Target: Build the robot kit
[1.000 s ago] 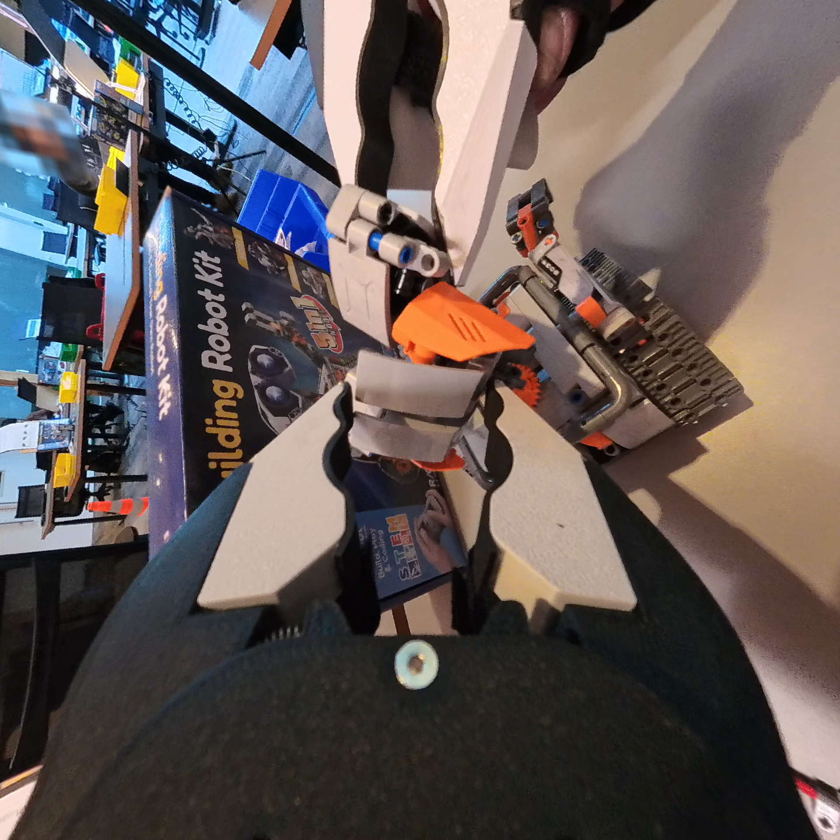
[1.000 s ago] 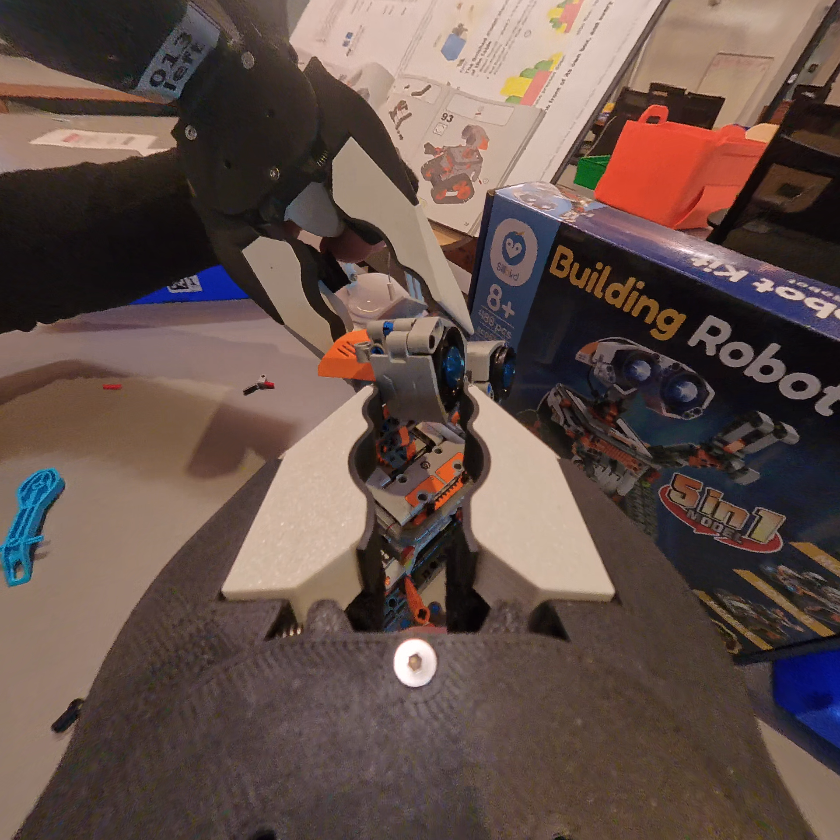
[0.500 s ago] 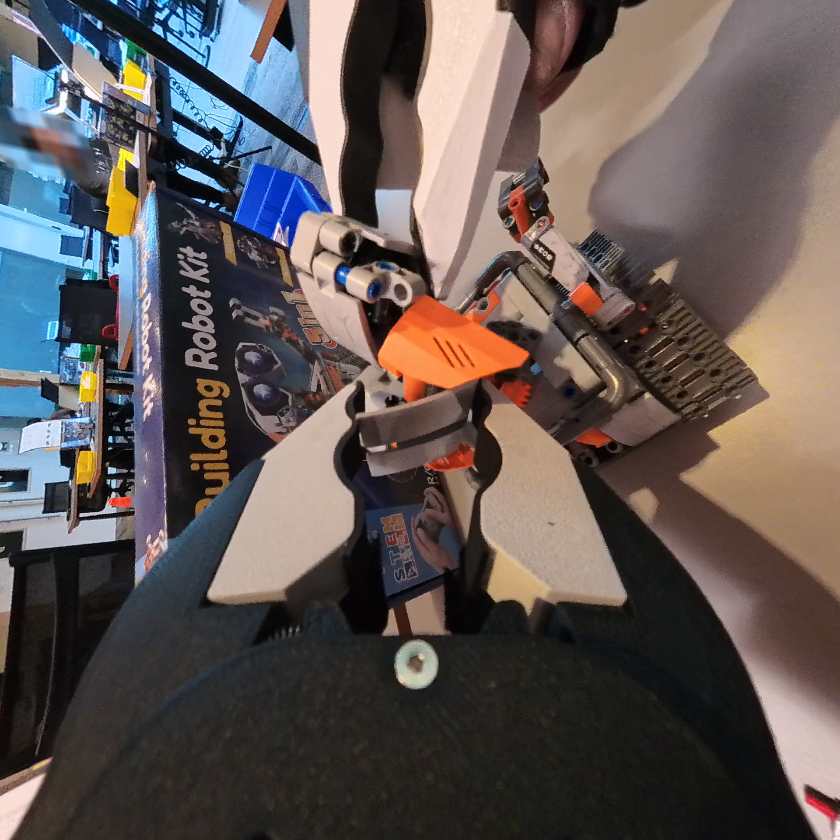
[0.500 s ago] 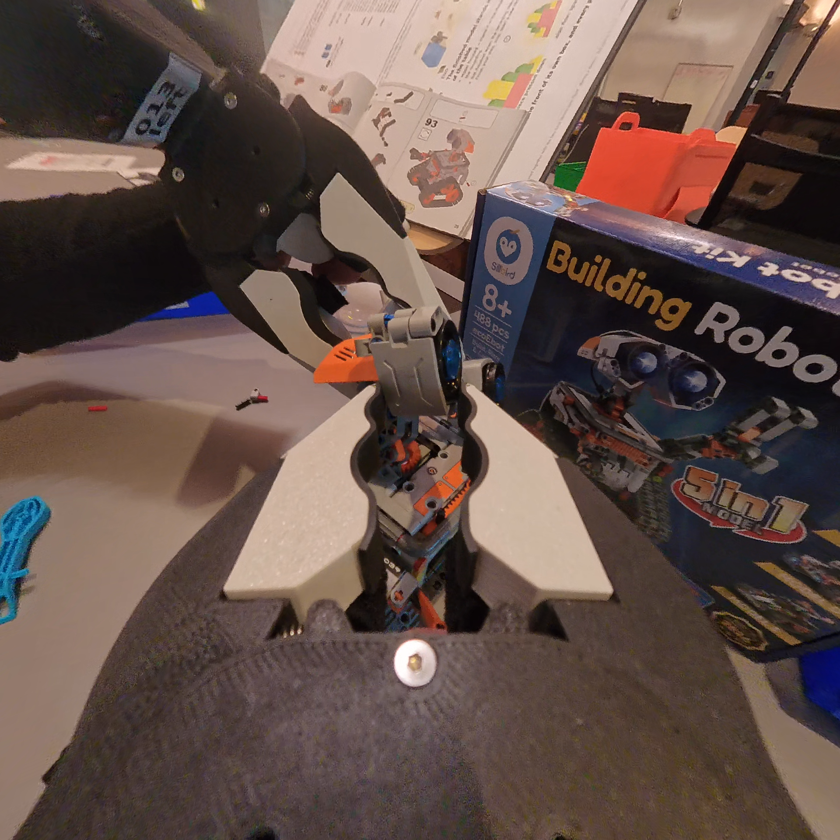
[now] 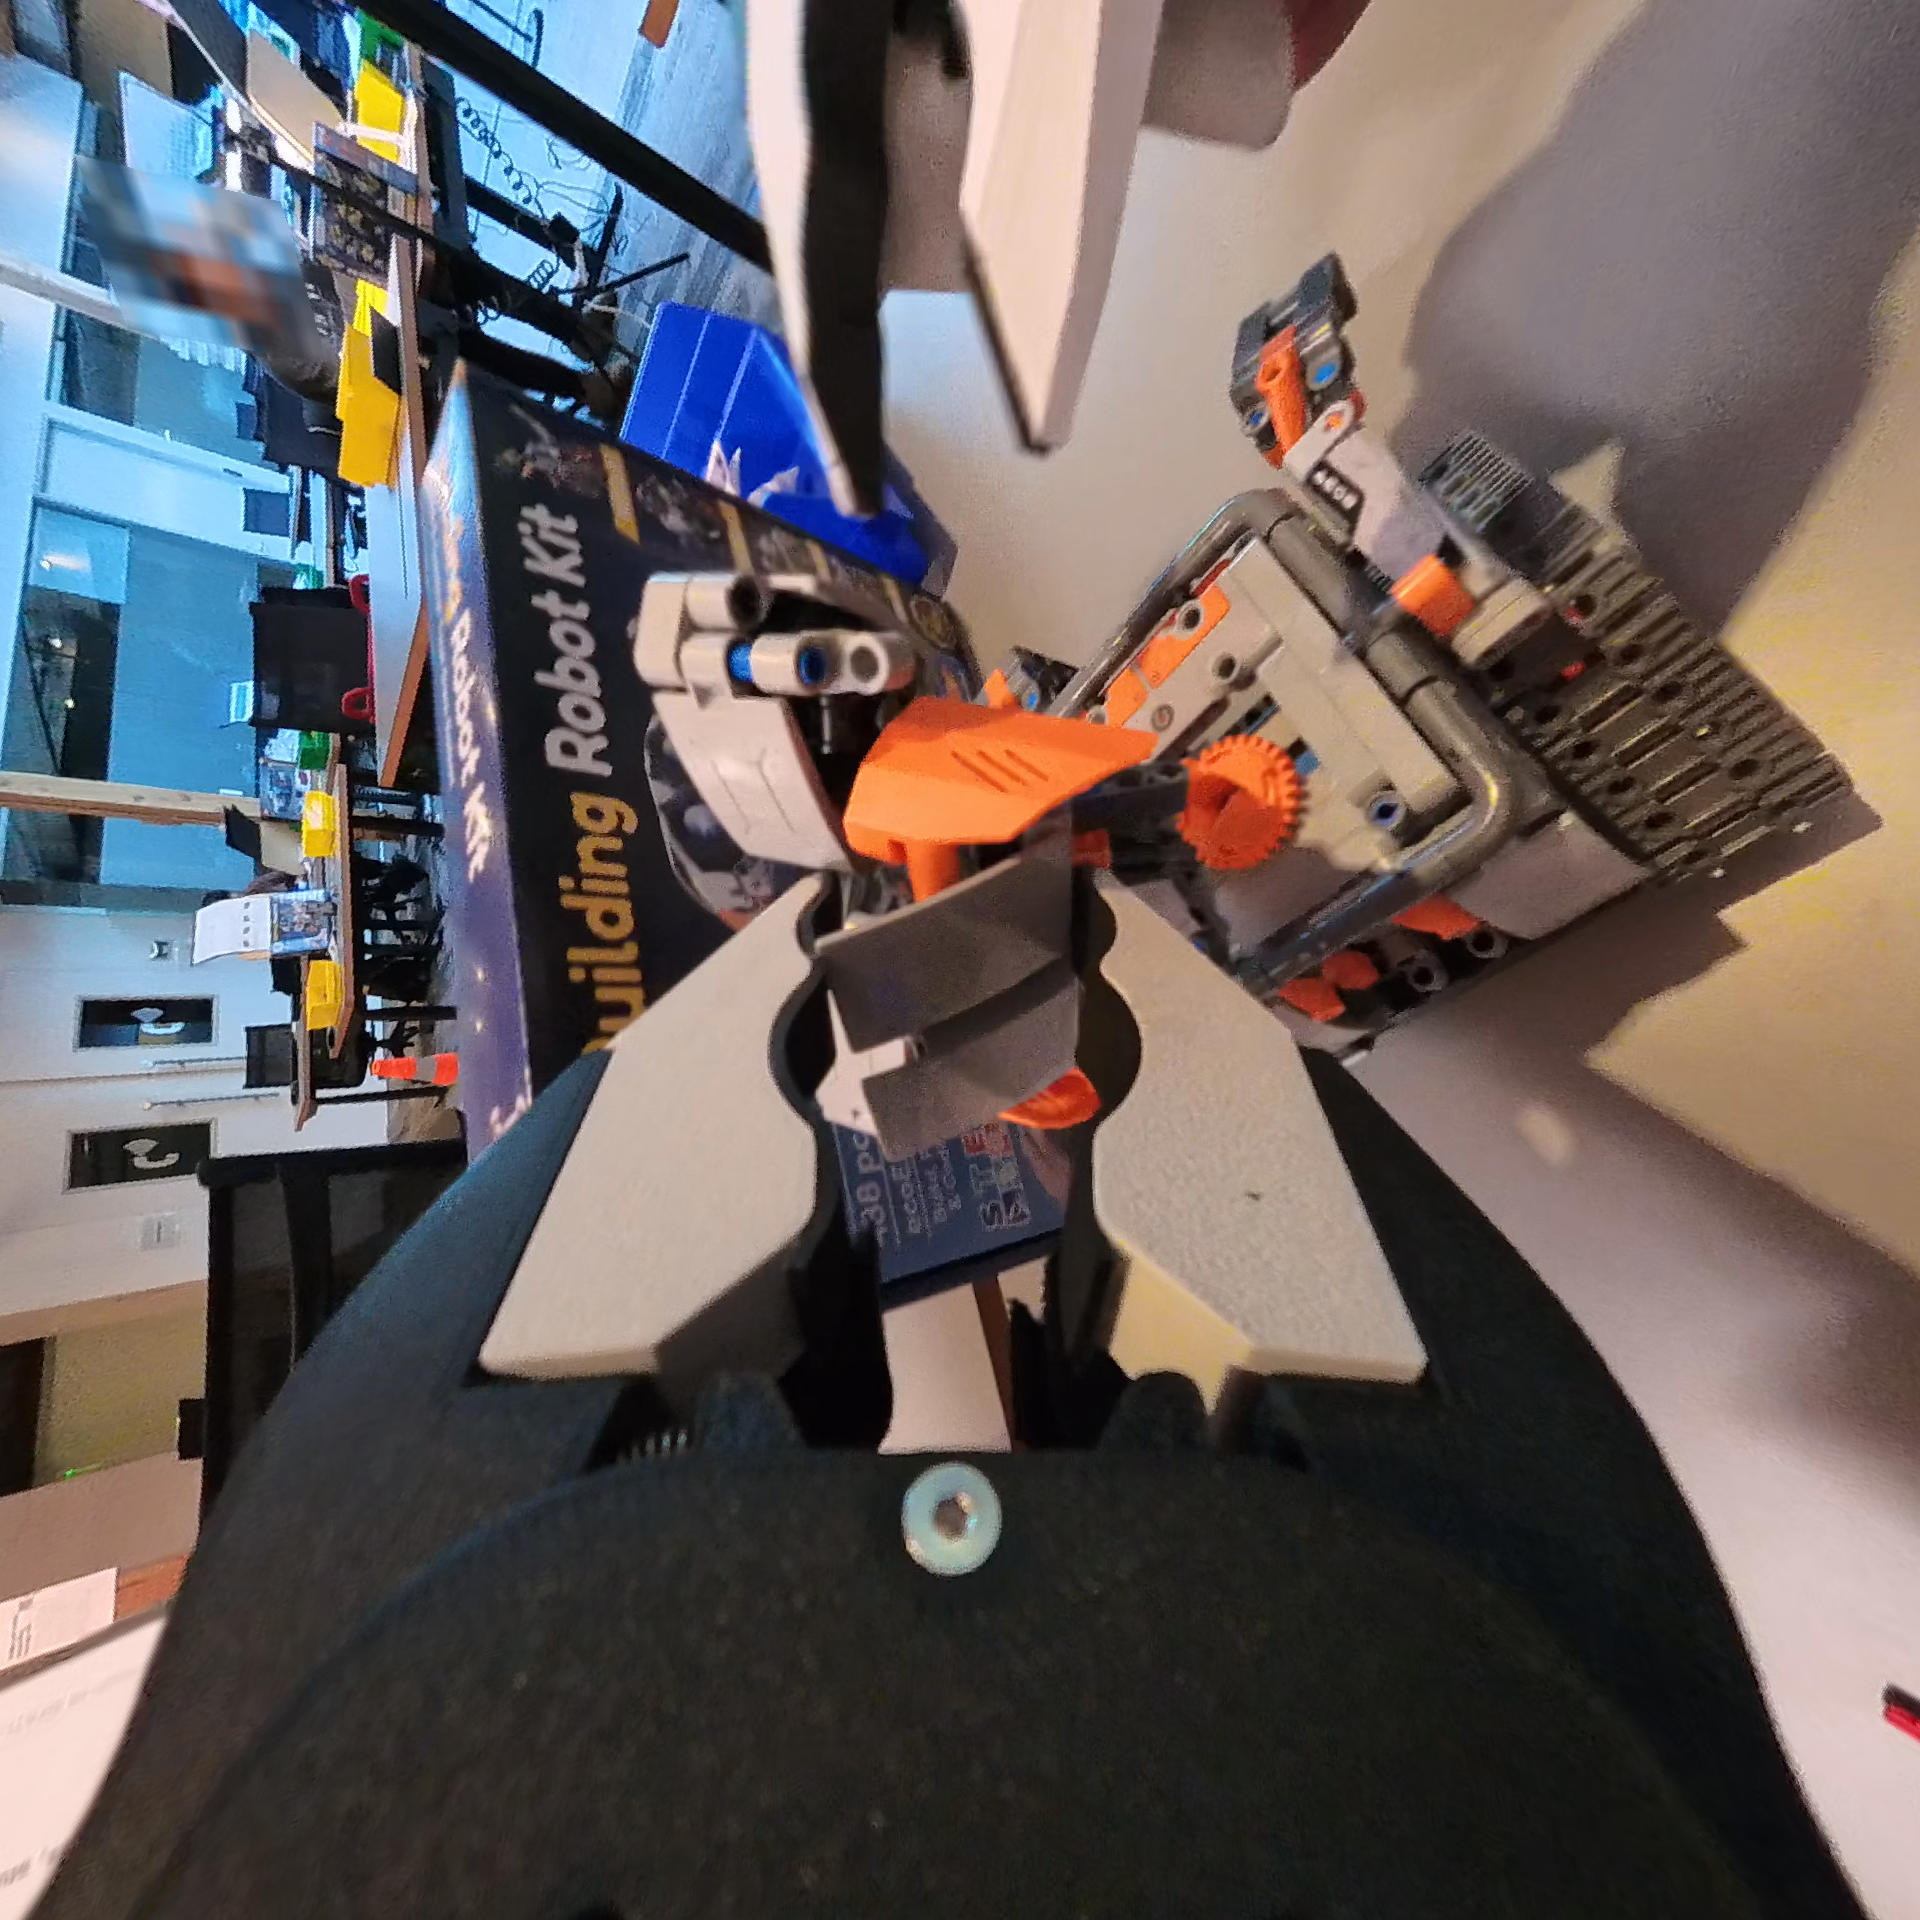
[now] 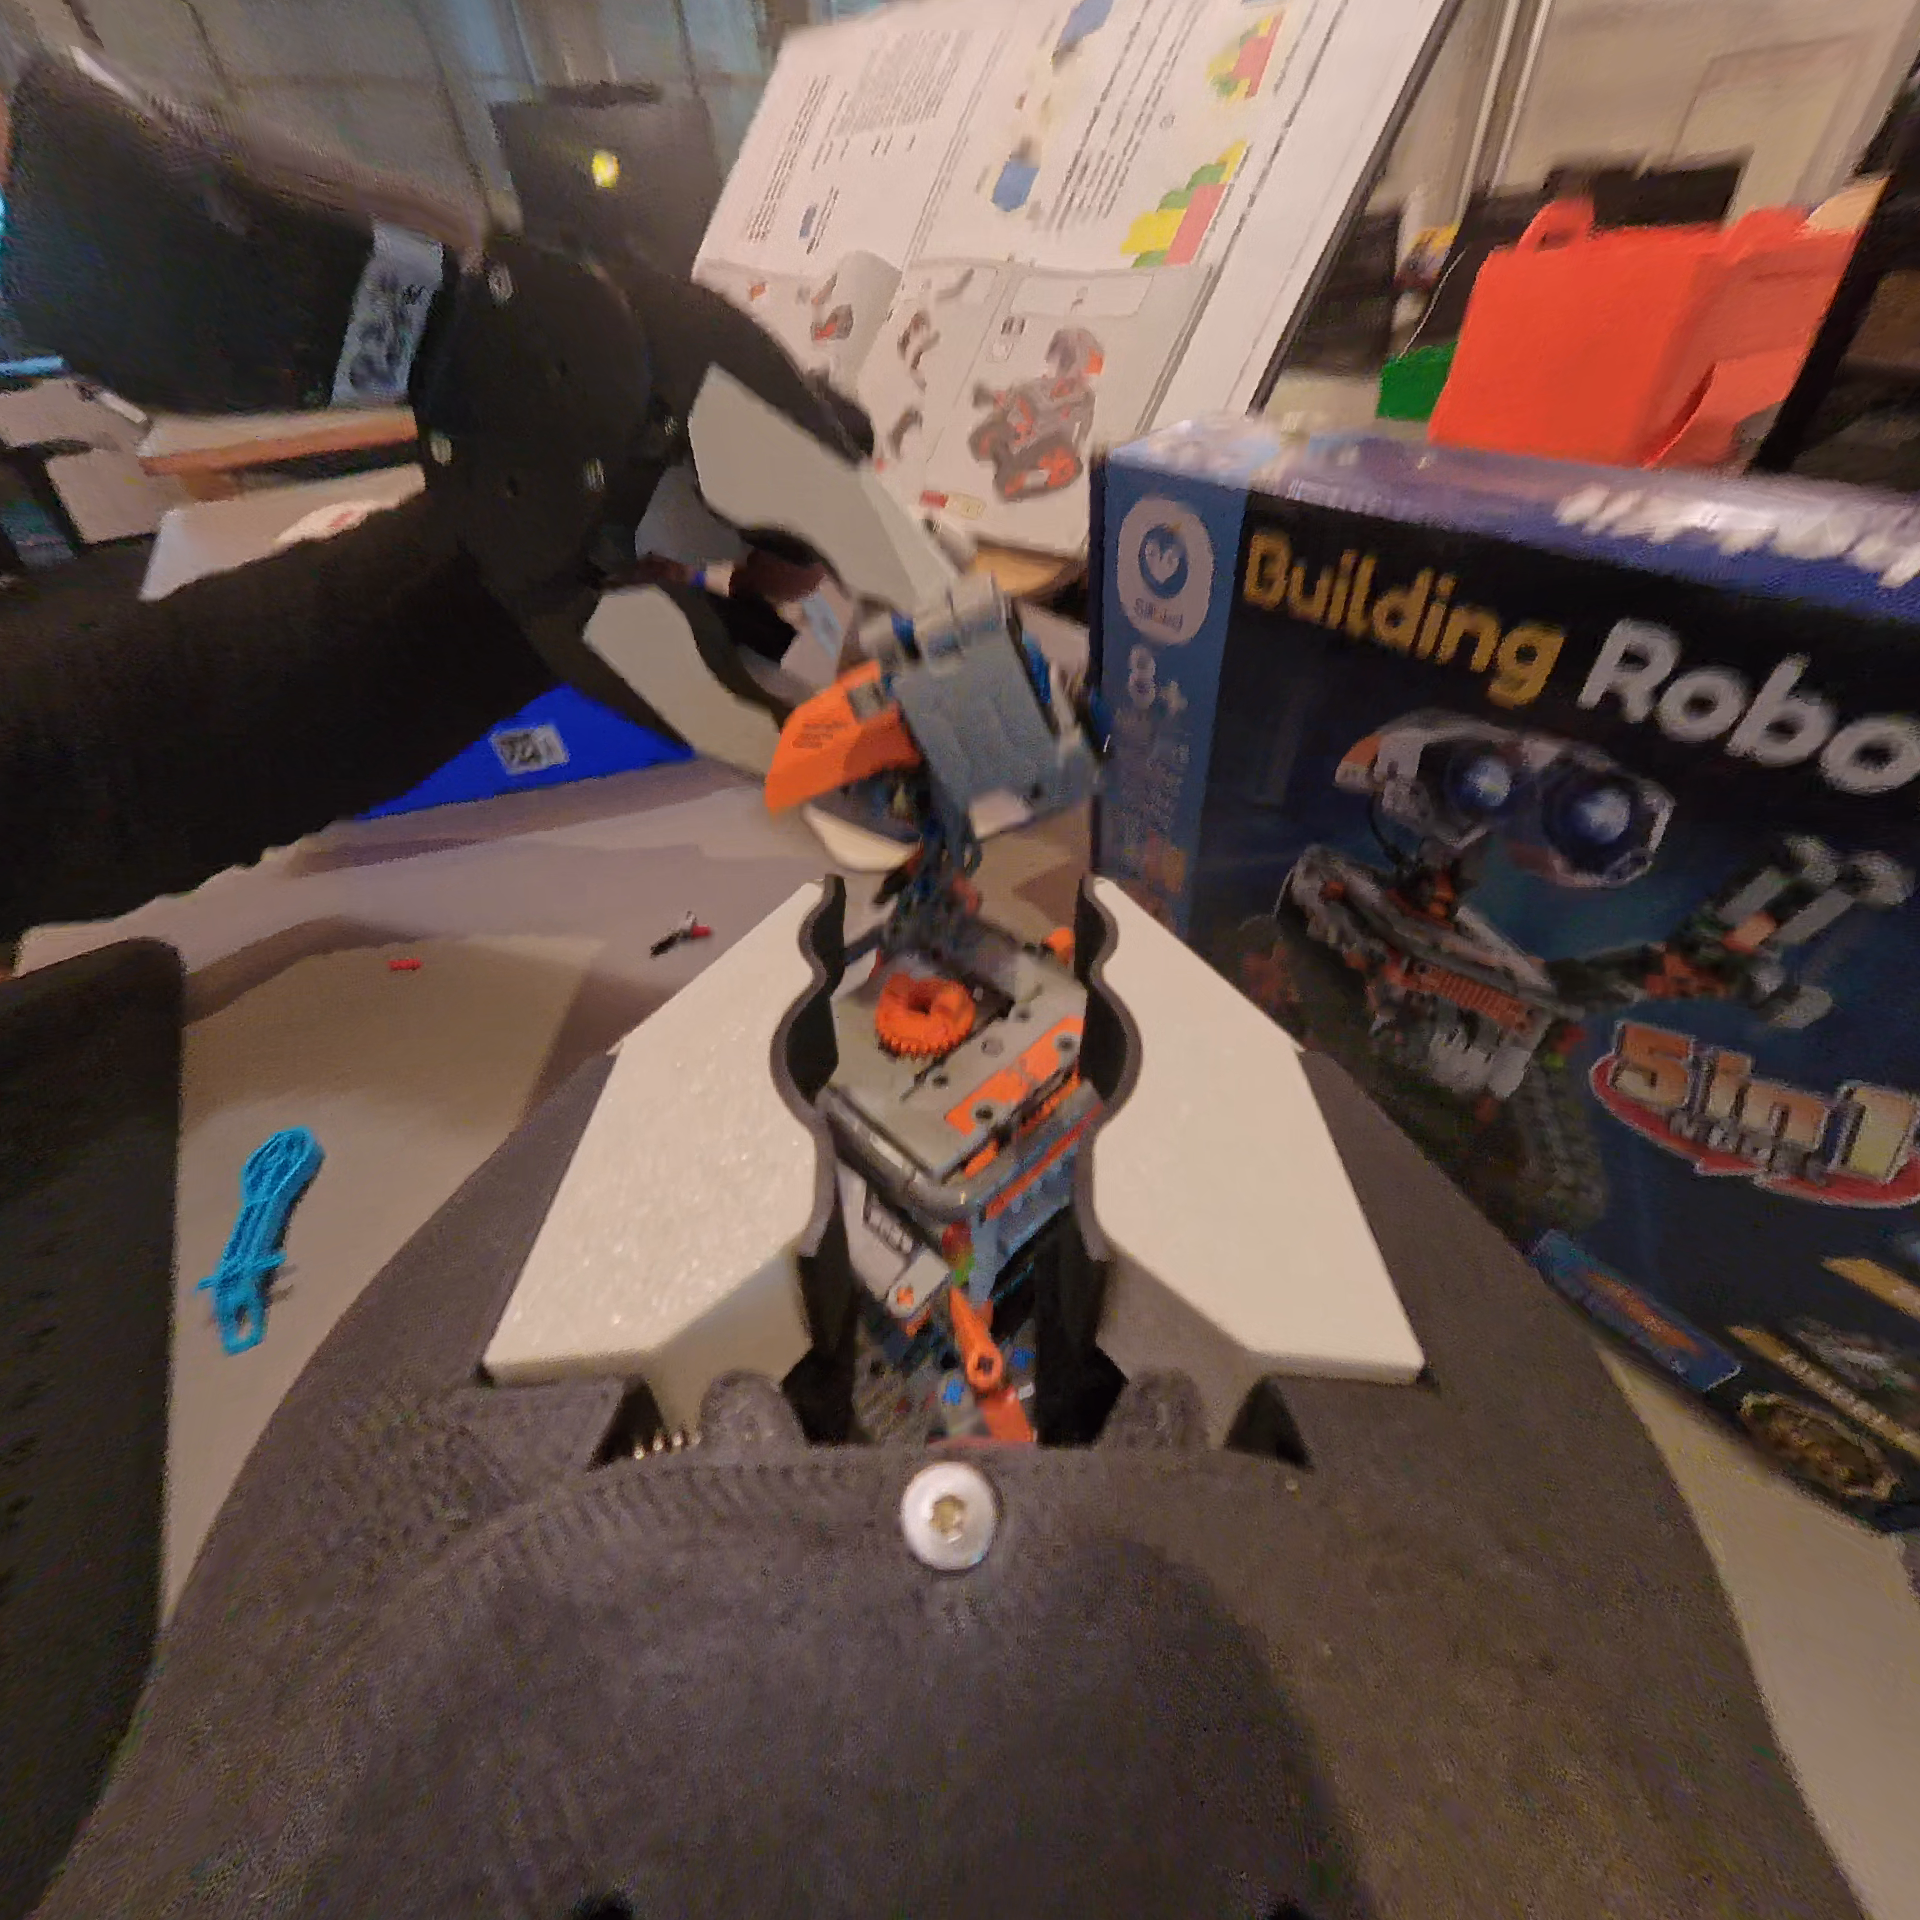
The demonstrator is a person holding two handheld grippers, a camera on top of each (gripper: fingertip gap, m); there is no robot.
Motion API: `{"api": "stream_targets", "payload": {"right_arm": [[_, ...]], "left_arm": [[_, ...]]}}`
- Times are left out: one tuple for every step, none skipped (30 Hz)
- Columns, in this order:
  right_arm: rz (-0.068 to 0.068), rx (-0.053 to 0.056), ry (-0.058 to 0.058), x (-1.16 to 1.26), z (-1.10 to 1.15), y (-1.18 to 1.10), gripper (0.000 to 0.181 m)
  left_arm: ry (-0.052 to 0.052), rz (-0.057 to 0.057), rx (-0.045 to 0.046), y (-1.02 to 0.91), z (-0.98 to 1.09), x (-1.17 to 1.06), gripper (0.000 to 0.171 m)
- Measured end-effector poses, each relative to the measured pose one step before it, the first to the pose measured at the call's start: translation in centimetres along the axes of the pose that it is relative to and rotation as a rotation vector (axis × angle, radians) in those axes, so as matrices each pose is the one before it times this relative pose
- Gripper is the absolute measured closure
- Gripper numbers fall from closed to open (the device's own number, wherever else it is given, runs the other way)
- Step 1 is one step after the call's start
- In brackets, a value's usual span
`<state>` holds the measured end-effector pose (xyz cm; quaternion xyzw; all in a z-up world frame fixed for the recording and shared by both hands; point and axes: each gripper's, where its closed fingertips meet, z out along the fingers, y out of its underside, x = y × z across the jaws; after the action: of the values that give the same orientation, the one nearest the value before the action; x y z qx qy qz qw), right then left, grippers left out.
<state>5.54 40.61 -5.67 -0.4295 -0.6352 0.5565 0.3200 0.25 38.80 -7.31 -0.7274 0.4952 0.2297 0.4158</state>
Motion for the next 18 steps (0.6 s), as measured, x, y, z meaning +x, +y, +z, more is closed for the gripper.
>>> {"api": "stream_targets", "payload": {"right_arm": [[0.0161,-0.0653,-0.0287,-0.236,0.138,1.147,0.137],[0.005,-0.0641,-0.025,-0.352,0.398,1.147,0.136],[-0.0046,-0.0353,-0.0112,-0.313,0.55,0.711,0.139],[-0.0044,-0.0272,-0.0015,-0.221,0.645,0.504,0.14],[-0.0084,-0.0329,-0.0034,-0.289,0.681,0.43,0.14],[-0.0069,-0.0346,0.005,-0.131,0.615,0.35,0.14],[0.0007,-0.0283,0.0101,0.04,0.512,0.194,0.14],[0.009,-0.0246,0.0001,0.003,0.449,0.138,0.141],[0.0105,-0.0227,-0.0109,-0.128,0.399,0.121,0.141],[0.0008,-0.0139,-0.0108,-0.168,0.342,0.03,0.141],[-0.0019,-0.0155,0.0014,0.015,0.313,0.115,0.142],[0.0013,-0.0214,0.0002,0.041,0.297,0.235,0.141],[0.0019,-0.012,-0.0023,0.04,0.204,0.107,0.139],[-0.0007,0.0023,-0.0087,-0.021,0.078,-0.109,0.139],[0.0037,0.0035,-0.0124,-0.013,0.018,-0.131,0.139],[0.0028,0.0015,-0.0125,0.035,0.013,-0.105,0.139],[-0.0057,0.0044,-0.0141,-0.018,0.015,-0.157,0.139],[-0.0089,0.0065,-0.0094,0.043,0.047,-0.17,0.139]], "left_arm": [[-0.0077,-0.0039,-0.0075,0.297,-0.182,-0.19,0.129],[-0.0069,-0.0042,0.00317,0.127,-0.231,-0.183,0.129],[-0.0029,-0.0097,0.0056,0.046,-0.23,-0.163,0.129],[-0.0059,-0.0059,0.00783,-0.015,-0.21,-0.197,0.129],[-0.0069,-0.0014,0.00428,-0.01,-0.181,-0.179,0.129],[-0.0067,0.0011,0.00066,-0.009,-0.151,-0.166,0.129],[-0.0039,0.0013,0.00332,-0.073,-0.161,-0.11,0.129],[-0.0054,0.0008,0.00526,-0.129,-0.169,-0.138,0.129],[-0.0066,0.0009,0.0048,-0.119,-0.167,-0.148,0.129],[-0.0028,0.0012,0.0044,-0.092,-0.143,-0.102,0.129],[-0.0027,0.0015,0.00279,-0.057,-0.119,-0.106,0.129],[-0.0027,0.0022,0.00335,-0.054,-0.092,-0.093,0.129],[0.0003,0.0006,0.0045,-0.067,-0.081,-0.057,0.129],[0.0014,0.0,0.00528,-0.057,-0.062,-0.018,0.129],[-0.0008,0.0011,0.0047,-0.056,-0.051,-0.049,0.129],[-0.002,0.0011,0.00395,-0.05,-0.051,-0.054,0.129],[0.0007,0.0003,0.00432,-0.058,-0.029,0.004,0.129],[0.0013,0.0003,0.00348,-0.036,-0.003,0.027,0.129]]}}
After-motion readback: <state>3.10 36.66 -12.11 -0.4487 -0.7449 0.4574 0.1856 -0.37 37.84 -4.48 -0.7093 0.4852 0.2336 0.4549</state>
